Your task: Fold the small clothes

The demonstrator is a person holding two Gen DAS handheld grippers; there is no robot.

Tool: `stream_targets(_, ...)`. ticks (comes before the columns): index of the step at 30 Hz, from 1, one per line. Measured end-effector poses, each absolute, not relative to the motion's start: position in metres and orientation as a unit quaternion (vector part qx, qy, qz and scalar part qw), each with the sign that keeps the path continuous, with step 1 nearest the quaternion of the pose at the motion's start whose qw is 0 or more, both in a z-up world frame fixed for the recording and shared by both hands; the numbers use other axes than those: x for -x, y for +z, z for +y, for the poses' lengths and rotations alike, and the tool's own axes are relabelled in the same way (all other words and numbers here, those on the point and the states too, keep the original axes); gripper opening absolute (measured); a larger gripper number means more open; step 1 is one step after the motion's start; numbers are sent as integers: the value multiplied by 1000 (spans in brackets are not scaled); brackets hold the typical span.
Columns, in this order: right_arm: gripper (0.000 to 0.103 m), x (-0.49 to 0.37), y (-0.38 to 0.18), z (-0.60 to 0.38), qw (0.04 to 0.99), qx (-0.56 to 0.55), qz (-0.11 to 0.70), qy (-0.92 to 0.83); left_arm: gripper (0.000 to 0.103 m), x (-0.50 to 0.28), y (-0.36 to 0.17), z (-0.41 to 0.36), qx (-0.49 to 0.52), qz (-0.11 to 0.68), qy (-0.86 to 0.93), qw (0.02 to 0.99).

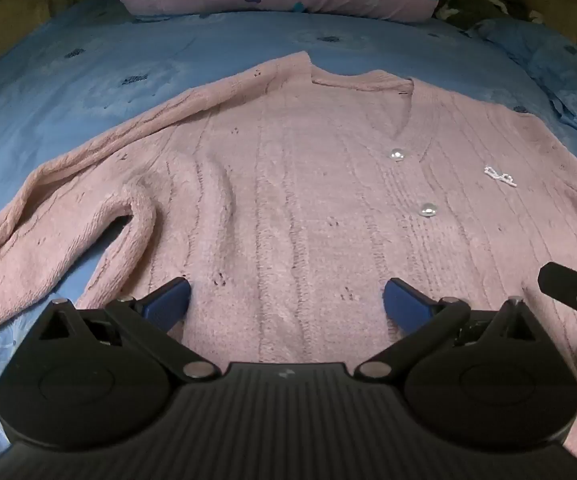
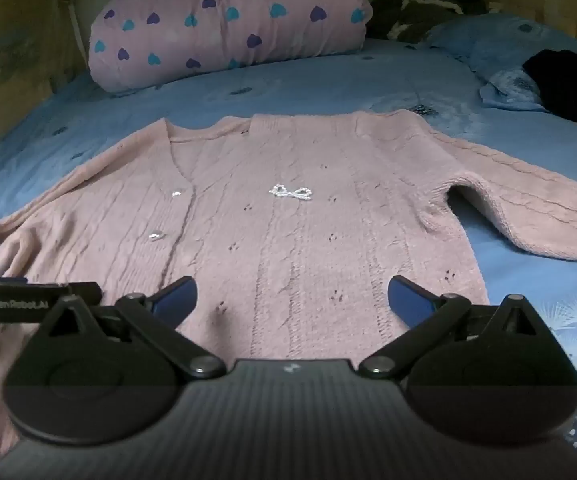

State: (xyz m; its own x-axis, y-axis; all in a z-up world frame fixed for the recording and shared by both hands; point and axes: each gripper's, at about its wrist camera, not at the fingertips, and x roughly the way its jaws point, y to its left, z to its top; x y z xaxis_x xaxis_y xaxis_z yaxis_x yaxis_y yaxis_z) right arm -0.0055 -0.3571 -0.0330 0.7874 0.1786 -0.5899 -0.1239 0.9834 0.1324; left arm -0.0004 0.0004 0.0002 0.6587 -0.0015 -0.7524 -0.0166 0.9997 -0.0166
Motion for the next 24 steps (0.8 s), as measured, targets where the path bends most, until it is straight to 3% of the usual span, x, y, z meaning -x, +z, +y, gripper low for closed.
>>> stream_targets(24,103,6,-30,-358,946,-42,313,80,103,2,2,-3,4,409,3,912)
